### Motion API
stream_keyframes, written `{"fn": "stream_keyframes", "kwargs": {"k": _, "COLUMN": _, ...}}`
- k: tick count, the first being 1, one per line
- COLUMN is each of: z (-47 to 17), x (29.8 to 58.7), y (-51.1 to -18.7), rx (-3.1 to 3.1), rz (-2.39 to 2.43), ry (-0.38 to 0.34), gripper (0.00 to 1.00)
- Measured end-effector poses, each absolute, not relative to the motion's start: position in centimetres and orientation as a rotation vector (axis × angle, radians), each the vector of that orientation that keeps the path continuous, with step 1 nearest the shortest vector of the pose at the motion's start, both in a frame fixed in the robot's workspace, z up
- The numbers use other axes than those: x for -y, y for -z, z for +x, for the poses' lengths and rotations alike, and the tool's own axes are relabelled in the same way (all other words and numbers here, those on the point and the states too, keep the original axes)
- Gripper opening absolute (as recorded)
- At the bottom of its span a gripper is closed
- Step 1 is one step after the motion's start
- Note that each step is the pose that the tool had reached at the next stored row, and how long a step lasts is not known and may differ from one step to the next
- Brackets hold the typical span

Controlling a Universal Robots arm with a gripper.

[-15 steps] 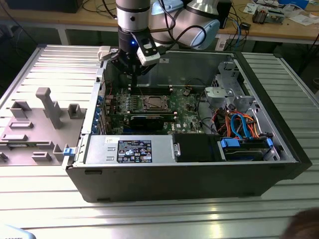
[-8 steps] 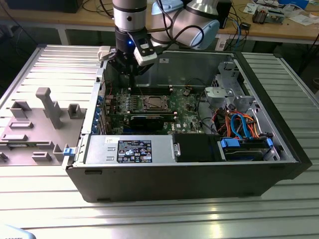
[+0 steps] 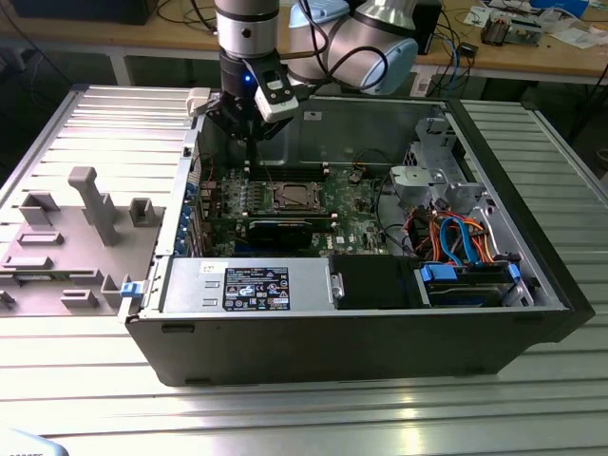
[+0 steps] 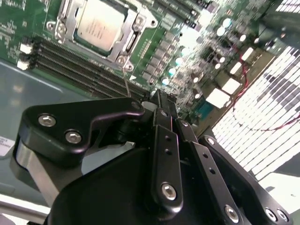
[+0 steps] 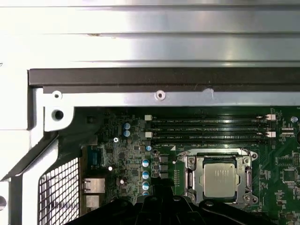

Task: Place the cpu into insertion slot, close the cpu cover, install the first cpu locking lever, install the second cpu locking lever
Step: 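Install the second cpu locking lever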

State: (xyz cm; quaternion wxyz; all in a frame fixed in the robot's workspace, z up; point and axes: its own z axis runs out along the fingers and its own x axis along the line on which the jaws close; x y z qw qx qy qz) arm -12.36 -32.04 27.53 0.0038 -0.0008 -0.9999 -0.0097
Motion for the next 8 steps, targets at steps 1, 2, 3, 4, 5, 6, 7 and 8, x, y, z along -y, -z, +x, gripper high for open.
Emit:
{"fn": "stream_keyframes", "kwargs": {"k": 1, "z": -12.4, "x": 31.9, "y": -27.5, "rx": 3.134, "rz": -0.002, "ry": 0.032, "gripper": 0.11}}
{"fn": "stream_keyframes", "kwargs": {"k": 2, "z": -12.4, "x": 31.7, "y": -27.5, "rx": 3.134, "rz": -0.002, "ry": 0.034, "gripper": 0.11}}
{"fn": "stream_keyframes", "kwargs": {"k": 3, "z": -12.4, "x": 31.4, "y": -27.4, "rx": 3.134, "rz": -0.001, "ry": 0.038, "gripper": 0.11}}
{"fn": "stream_keyframes", "kwargs": {"k": 4, "z": -12.4, "x": 31.1, "y": -27.3, "rx": 3.134, "rz": -0.001, "ry": 0.043, "gripper": 0.11}}
{"fn": "stream_keyframes", "kwargs": {"k": 5, "z": -12.4, "x": 31.0, "y": -27.1, "rx": 3.134, "rz": 0.001, "ry": 0.047, "gripper": 0.11}}
{"fn": "stream_keyframes", "kwargs": {"k": 6, "z": -12.5, "x": 30.9, "y": -27.0, "rx": 3.134, "rz": 0.002, "ry": 0.049, "gripper": 0.11}}
{"fn": "stream_keyframes", "kwargs": {"k": 7, "z": -12.5, "x": 30.7, "y": -26.9, "rx": 3.133, "rz": 0.004, "ry": 0.053, "gripper": 0.11}}
{"fn": "stream_keyframes", "kwargs": {"k": 8, "z": -12.5, "x": 30.6, "y": -26.8, "rx": 3.134, "rz": 0.004, "ry": 0.054, "gripper": 0.11}}
